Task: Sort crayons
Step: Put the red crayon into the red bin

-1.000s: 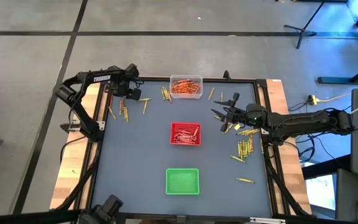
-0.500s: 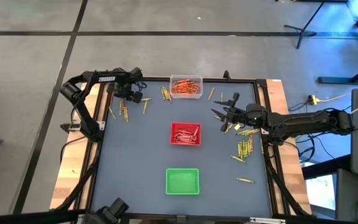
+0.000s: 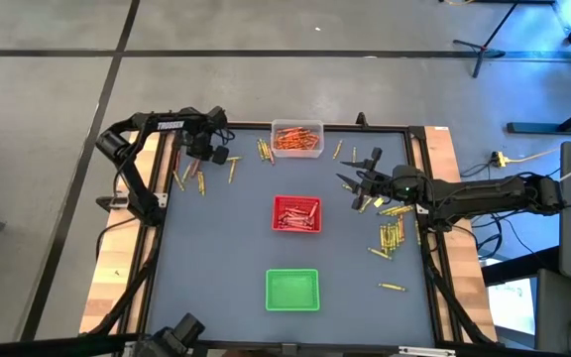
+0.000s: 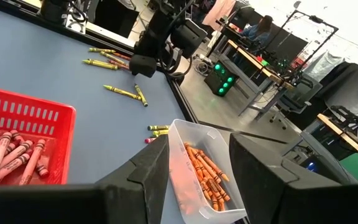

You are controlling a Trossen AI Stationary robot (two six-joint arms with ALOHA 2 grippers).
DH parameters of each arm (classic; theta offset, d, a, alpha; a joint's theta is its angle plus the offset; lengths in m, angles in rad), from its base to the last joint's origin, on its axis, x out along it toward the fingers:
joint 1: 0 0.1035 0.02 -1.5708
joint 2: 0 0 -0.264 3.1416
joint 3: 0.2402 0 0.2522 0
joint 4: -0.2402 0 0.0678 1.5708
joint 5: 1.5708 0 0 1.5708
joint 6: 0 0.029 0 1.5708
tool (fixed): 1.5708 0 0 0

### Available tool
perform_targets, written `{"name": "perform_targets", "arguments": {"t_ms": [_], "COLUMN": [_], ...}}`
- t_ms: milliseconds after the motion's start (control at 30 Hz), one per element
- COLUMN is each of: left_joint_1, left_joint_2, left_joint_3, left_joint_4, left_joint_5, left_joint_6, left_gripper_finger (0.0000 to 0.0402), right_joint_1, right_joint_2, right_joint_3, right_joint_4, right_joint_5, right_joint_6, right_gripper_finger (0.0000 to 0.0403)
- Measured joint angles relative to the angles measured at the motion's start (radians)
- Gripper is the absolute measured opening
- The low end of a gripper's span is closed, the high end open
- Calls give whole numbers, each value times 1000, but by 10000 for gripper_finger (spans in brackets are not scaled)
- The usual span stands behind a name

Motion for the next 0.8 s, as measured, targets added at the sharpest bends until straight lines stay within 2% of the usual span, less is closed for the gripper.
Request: {"name": "perform_targets", "arguments": {"t_ms": [267,467,800], "left_joint_1": [-6,-32,-127], "left_joint_2": [-1,-20,-216], "left_joint_3": [0,-4,-4], "left_joint_4": [-3,-18,-32], "left_joint_5": [-26,-61,-58], "left_joint_6": [39,55,54], "left_gripper_finger": [12,5,4], "right_joint_1": [0,0,0], "right_joint_2": [0,0,0], "right_joint_3": [0,0,0], "right_joint_4": [0,-2,-3], "right_joint_5": [0,0,0], "right_joint_6": [0,0,0], "right_gripper_finger": [166,166,166]}}
